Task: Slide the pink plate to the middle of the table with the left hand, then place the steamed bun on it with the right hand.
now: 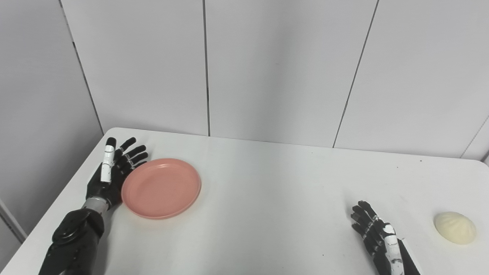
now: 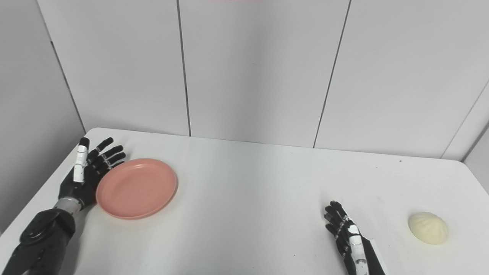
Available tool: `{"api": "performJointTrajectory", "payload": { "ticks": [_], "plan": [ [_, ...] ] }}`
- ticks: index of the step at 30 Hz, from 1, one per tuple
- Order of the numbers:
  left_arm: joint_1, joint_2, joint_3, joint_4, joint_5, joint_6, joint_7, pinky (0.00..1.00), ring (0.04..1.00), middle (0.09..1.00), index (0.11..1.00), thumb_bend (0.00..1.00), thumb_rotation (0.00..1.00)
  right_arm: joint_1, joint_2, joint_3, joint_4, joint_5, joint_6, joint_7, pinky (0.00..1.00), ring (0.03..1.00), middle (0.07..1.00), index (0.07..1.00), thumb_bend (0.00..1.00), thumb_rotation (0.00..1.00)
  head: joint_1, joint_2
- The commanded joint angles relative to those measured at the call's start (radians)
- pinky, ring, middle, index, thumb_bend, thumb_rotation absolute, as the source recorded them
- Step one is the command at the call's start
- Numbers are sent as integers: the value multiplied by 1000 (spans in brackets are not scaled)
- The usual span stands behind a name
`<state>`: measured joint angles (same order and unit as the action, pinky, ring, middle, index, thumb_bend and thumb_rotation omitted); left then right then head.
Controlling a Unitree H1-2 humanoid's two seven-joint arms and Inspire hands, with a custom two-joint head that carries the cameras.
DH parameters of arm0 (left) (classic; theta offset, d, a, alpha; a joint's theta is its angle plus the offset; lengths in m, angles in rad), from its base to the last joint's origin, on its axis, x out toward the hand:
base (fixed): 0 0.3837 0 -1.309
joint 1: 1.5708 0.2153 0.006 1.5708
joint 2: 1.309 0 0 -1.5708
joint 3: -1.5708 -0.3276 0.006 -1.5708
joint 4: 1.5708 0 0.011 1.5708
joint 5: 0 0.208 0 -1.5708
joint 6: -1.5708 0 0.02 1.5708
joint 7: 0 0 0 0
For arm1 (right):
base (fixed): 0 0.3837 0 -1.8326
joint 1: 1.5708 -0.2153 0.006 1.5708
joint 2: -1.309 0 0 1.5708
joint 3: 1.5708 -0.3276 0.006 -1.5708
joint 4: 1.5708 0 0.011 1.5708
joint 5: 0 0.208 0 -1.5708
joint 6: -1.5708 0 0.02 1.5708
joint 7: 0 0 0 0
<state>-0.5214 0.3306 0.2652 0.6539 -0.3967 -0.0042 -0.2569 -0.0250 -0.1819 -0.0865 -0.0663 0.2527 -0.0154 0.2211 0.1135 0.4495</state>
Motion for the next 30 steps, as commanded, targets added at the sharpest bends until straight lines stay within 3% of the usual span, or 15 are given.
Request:
{"api": "performJointTrajectory", "payload": {
  "ticks": [1,5,13,30],
  "plan": [
    [-30,-4,-12,-5,16,35,11,791,779,763,831,820,908,7,8,5,-5,5,-12,2,959,932,921,915,788,1000,1,0],
    [-30,-14,-31,-7,13,55,-12,796,785,783,854,782,944,5,9,5,1,6,-14,2,959,933,920,916,809,999,1,-1],
    [-30,-35,-60,-24,38,90,9,783,784,777,820,806,902,5,9,7,-1,4,-10,3,962,933,920,917,808,995,-4,1],
    [-59,-96,-56,-72,37,164,38,779,786,773,816,785,905,17,19,27,-41,-20,7,-15,958,930,912,913,811,987,-43,18]
  ]
}}
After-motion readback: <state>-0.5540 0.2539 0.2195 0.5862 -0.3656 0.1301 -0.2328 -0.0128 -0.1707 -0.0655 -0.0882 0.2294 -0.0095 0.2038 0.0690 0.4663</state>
